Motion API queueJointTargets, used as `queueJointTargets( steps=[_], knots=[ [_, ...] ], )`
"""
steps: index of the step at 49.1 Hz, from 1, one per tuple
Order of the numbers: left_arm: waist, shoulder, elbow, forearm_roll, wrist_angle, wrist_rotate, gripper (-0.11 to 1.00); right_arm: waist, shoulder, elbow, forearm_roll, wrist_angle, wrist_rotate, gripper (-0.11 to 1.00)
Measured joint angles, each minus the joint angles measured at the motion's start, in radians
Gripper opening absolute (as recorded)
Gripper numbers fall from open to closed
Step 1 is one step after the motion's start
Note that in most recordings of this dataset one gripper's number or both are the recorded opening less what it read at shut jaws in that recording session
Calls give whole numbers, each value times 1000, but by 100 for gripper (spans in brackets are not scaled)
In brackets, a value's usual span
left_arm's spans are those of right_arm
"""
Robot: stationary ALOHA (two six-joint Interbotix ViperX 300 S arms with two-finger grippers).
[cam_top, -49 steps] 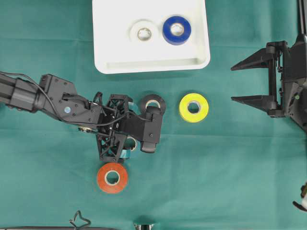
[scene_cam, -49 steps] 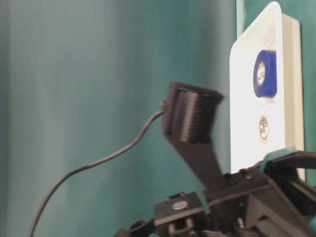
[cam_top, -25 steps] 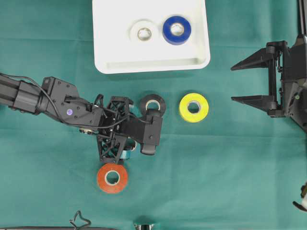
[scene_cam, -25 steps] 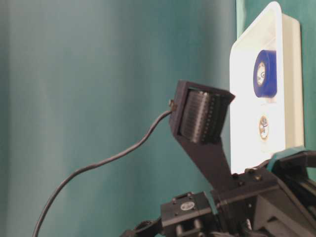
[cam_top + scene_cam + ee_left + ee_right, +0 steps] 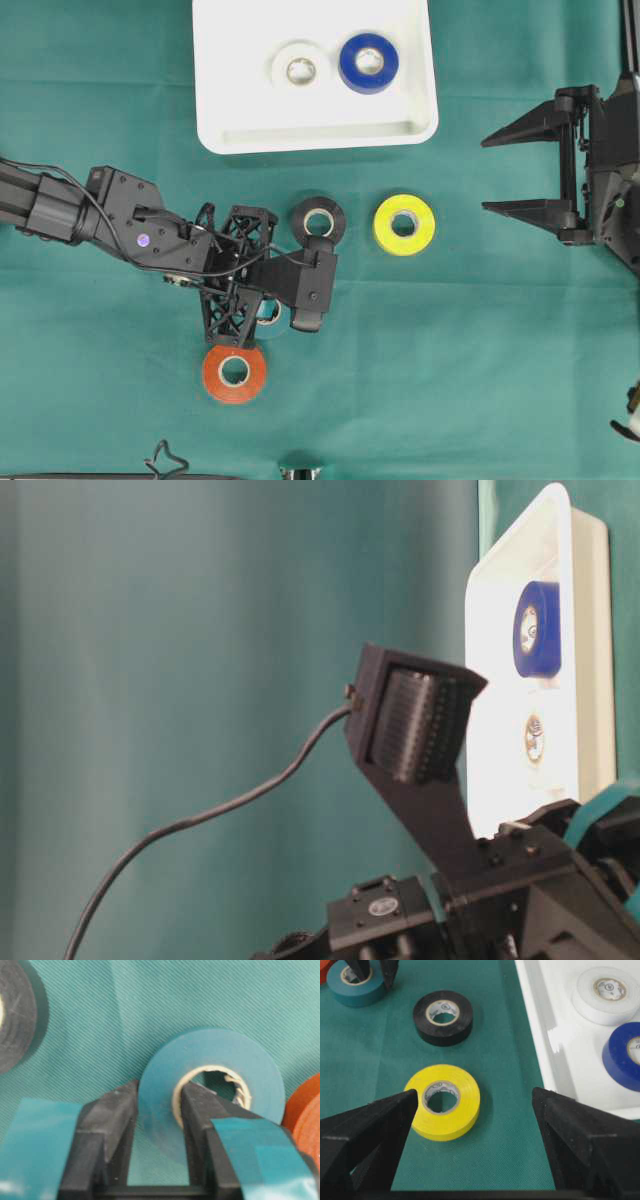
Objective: Pick up the tape from a random location and place it into the white case.
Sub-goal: 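Lower the left gripper into the teal roll's core and close, then lift the teal roll with the left gripper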
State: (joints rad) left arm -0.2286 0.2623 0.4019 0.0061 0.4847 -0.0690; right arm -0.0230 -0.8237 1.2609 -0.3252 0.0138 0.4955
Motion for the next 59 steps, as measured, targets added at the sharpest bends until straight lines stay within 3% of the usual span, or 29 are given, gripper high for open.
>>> queueJointTargets(
  steps=[26,59],
  knots=[
    [-2,-11,0,2,14,-2,20,-2,0,0,0,0,2,89],
    [-12,-219,-58,0,138,-2,20,-2,0,0,0,12,2,89]
  ],
)
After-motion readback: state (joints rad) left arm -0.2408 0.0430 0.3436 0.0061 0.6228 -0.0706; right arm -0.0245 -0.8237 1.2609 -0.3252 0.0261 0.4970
